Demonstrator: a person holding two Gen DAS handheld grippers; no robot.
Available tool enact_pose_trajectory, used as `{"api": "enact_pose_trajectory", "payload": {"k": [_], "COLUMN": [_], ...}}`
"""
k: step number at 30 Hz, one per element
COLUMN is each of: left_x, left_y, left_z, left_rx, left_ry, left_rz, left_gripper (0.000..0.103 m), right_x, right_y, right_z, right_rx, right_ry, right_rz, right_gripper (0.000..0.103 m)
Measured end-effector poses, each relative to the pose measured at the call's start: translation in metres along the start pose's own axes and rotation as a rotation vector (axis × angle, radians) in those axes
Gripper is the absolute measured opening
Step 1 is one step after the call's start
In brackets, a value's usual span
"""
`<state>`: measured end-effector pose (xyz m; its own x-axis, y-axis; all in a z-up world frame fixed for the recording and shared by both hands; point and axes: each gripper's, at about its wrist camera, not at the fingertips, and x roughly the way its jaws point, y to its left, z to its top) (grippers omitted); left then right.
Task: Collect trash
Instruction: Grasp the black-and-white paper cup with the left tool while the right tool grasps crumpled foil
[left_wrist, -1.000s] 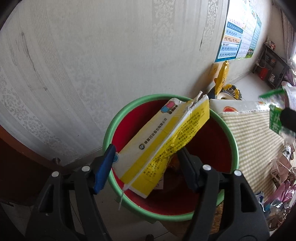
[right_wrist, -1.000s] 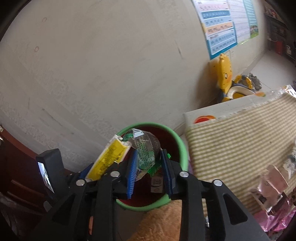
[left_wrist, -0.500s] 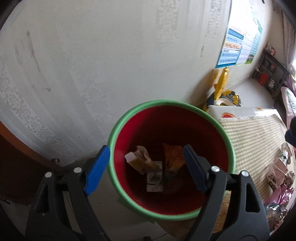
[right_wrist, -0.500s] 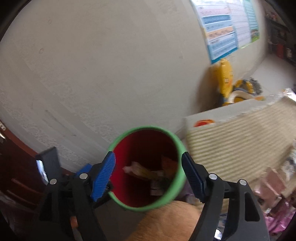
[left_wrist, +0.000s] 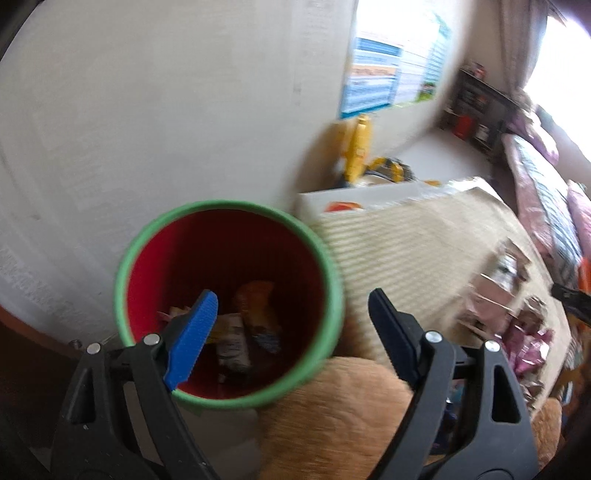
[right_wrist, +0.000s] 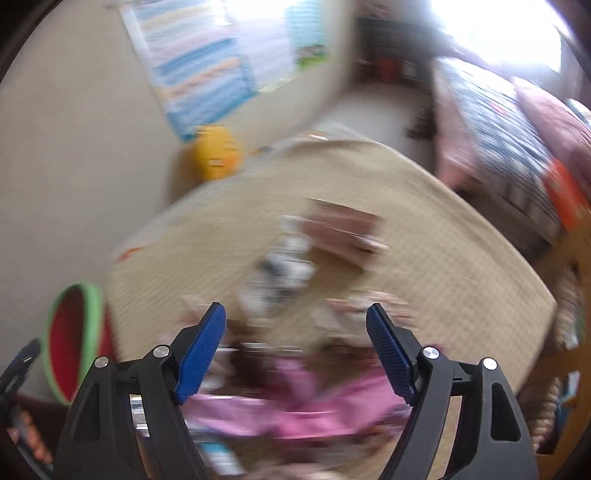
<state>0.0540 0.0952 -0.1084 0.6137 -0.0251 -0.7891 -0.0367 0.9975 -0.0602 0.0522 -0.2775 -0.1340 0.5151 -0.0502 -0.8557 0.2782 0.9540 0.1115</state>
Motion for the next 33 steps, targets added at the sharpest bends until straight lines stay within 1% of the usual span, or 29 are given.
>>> {"api": "enact_pose_trajectory", "payload": {"k": [2, 6, 10, 12, 13, 14, 15, 18, 20, 21, 23, 26, 27, 28, 31, 33], "left_x": [-0.002, -0.006, -0.006, -0.002, -0.001, 0.000, 0.000, 0.006, 0.018, 0.026, 0.041, 0.068, 0.075, 0.085, 0.108, 0.121], "left_y": [-0.021, -0.060, -0.093, -0.111, -0.119, -0.127, -0.134, -0.167, -0.194, -0.211, -0.236, -0.274, -0.284, -0.294, -0.314, -0.318], "left_z": [-0.001, -0.003, -0.007, -0.007, -0.006, -0.005, -0.005, 0.000, 0.006, 0.010, 0.012, 0.009, 0.007, 0.006, 0.003, 0.001], "left_rx": [0.036, 0.092, 0.144, 0.172, 0.182, 0.198, 0.215, 0.282, 0.323, 0.338, 0.371, 0.451, 0.472, 0.493, 0.517, 0.520], "left_ry": [0.010, 0.025, 0.034, 0.046, 0.049, 0.048, 0.044, 0.028, 0.049, 0.056, 0.070, 0.109, 0.122, 0.136, 0.182, 0.211], "left_rz": [-0.040, -0.097, -0.119, -0.130, -0.136, -0.142, -0.147, -0.171, -0.192, -0.218, -0.233, -0.224, -0.220, -0.215, -0.202, -0.181], "left_gripper": [0.081, 0.084, 0.087, 0.087, 0.087, 0.087, 0.087, 0.087, 0.087, 0.087, 0.087, 0.085, 0.083, 0.079, 0.074, 0.071], "right_x": [0.014, 0.040, 0.049, 0.053, 0.050, 0.045, 0.036, 0.015, 0.000, -0.005, -0.016, -0.026, -0.028, -0.030, -0.033, -0.032], "right_y": [-0.017, -0.037, -0.042, -0.043, -0.042, -0.044, -0.046, -0.048, -0.052, -0.055, -0.062, -0.072, -0.075, -0.078, -0.090, -0.095], "right_z": [-0.002, -0.010, -0.010, -0.010, -0.011, -0.012, -0.013, -0.016, -0.019, -0.021, -0.023, -0.022, -0.023, -0.023, -0.025, -0.027], "right_rx": [0.019, 0.028, 0.054, 0.050, 0.054, 0.058, 0.066, 0.090, 0.110, 0.118, 0.134, 0.153, 0.156, 0.161, 0.186, 0.201], "right_ry": [0.037, 0.090, 0.088, 0.094, 0.088, 0.075, 0.048, -0.020, -0.059, -0.073, -0.096, -0.120, -0.128, -0.136, -0.149, -0.146], "right_rz": [-0.017, -0.021, 0.041, 0.050, 0.065, 0.081, 0.102, 0.130, 0.142, 0.145, 0.137, 0.125, 0.121, 0.116, 0.124, 0.138], "right_gripper": [0.078, 0.078, 0.077, 0.053, 0.051, 0.047, 0.045, 0.045, 0.046, 0.046, 0.047, 0.047, 0.048, 0.048, 0.049, 0.049]}}
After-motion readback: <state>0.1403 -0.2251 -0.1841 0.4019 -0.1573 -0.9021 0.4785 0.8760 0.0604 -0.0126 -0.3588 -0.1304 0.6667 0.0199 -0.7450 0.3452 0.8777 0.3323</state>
